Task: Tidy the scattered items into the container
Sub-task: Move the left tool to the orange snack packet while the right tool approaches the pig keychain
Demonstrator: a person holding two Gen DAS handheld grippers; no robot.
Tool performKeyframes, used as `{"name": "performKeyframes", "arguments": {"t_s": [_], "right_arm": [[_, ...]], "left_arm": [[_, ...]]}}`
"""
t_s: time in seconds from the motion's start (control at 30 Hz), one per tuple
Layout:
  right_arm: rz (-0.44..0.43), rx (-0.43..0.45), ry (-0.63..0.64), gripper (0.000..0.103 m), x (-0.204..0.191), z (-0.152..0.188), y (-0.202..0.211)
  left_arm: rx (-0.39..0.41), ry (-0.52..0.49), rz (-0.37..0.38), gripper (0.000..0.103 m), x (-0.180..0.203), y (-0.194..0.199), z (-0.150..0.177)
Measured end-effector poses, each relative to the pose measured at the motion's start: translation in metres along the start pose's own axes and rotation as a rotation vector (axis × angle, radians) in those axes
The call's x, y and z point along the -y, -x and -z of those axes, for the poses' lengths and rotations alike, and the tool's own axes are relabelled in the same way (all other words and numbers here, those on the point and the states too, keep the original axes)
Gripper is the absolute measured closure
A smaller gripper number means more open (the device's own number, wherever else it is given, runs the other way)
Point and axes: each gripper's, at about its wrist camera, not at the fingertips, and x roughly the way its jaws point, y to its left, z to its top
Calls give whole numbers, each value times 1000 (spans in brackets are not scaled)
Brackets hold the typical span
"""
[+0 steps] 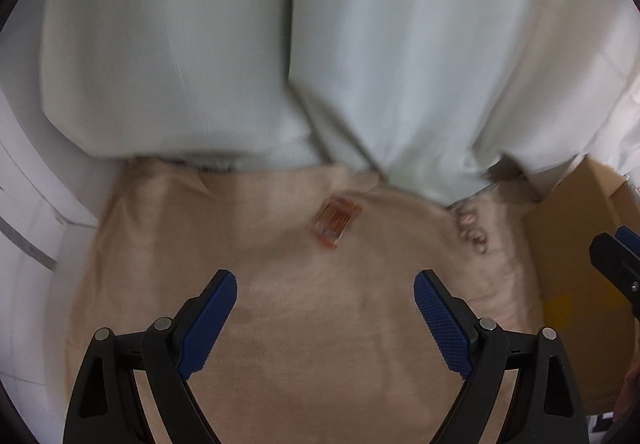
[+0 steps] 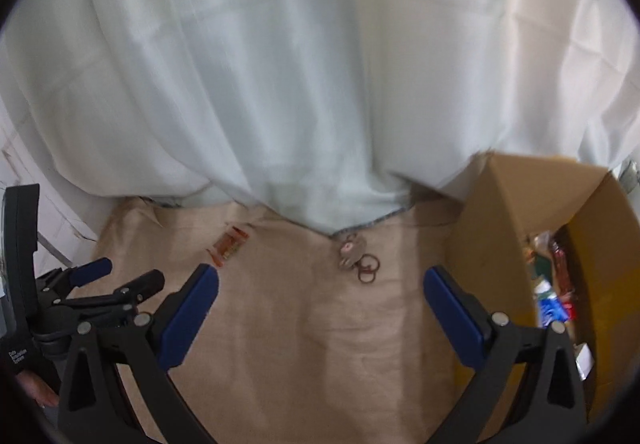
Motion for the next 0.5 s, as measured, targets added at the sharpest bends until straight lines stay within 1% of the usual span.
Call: {"name": "performKeyframes", "arguments": {"t_s": [0.07, 0.13, 0.23, 0.37, 0.5], "right_arm": [[-8, -11, -7, 0, 1, 4, -14], [7, -16, -7, 0, 3, 7, -29], [8, -18, -13, 0, 7, 10, -47], [22, -22, -28, 0, 16, 15, -73], [6, -8, -62, 0, 26, 18, -88]], "left_arm": [[-10, 1, -7, 12, -6, -19, 2], [-16, 4, 5, 12, -10, -33, 0], [7, 13, 17, 12, -13, -56, -7], [20, 4, 18, 12, -9, -82, -14], [25, -15, 30, 12, -3, -101, -19]]}}
